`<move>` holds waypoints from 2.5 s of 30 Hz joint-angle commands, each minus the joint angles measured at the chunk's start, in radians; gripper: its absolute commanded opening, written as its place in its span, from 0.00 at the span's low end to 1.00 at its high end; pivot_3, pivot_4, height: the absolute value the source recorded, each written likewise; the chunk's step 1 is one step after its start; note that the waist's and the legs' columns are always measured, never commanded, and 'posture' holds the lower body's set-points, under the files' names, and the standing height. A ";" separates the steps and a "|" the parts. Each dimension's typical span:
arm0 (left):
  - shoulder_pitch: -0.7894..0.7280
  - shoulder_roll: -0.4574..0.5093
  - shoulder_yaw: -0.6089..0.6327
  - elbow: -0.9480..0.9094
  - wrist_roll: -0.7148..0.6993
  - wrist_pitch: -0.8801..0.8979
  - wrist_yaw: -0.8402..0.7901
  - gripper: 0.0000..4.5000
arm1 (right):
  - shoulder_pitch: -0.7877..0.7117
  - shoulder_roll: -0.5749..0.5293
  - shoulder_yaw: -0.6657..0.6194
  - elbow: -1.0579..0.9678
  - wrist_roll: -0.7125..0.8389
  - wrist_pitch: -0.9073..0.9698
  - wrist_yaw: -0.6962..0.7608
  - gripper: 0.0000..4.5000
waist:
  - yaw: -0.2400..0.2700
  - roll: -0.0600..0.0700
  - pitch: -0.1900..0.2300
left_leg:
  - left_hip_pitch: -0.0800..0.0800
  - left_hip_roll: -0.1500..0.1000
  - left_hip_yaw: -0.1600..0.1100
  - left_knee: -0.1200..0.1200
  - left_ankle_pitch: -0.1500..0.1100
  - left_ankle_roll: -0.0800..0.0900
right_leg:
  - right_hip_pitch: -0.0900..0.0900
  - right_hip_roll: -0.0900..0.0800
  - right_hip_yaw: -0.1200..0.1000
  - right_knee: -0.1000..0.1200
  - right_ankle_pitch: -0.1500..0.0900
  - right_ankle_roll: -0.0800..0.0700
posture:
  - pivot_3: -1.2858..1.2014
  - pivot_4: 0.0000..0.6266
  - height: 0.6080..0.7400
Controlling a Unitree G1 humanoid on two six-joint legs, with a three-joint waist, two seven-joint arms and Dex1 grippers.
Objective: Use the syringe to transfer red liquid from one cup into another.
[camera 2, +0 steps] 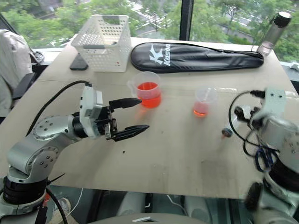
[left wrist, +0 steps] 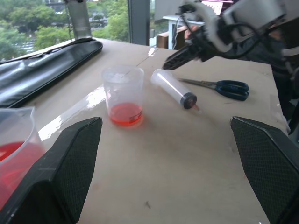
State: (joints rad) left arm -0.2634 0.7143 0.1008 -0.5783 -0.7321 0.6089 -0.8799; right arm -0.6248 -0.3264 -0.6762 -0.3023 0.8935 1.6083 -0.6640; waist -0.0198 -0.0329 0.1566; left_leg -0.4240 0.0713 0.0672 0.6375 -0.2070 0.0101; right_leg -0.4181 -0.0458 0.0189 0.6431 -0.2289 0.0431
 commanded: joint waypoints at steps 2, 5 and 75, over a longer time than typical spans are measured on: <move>-0.008 0.000 0.005 -0.042 -0.035 -0.015 -0.013 1.00 | -0.128 0.030 -0.091 0.181 0.276 0.006 -0.480 1.00 | 0.006 0.000 0.000 | -0.002 0.000 -0.002 0.000 0.000 0.000 | -0.001 0.000 -0.002 0.000 0.001 0.002 | 0.52 0.24 0.88; -0.019 0.008 0.013 -0.053 -0.062 -0.006 -0.021 1.00 | -0.179 0.059 -0.113 0.286 0.434 0.006 -0.734 1.00 | 0.006 0.000 0.000 | -0.008 0.000 -0.005 0.001 0.000 0.000 | -0.004 0.000 -0.004 0.000 0.002 0.003 | 0.52 0.24 0.88; -0.236 -0.008 0.267 0.182 0.095 0.053 0.528 1.00 | -0.406 0.513 0.875 0.824 -0.656 -1.710 0.822 0.33 | 0.007 0.004 0.003 | -0.010 0.000 -0.020 0.001 0.001 -0.003 | -0.005 0.018 0.007 0.000 0.004 0.000 | 0.52 0.24 0.88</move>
State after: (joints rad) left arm -0.4709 0.6840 0.3359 -0.4008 -0.6560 0.6789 -0.3656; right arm -1.0178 0.1409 0.2168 0.5171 0.2586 -0.0586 0.1517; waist -0.0131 -0.0289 0.1596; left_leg -0.4334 0.0717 0.0474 0.6385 -0.2054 0.0068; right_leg -0.4227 -0.0277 0.0256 0.6435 -0.2252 0.0426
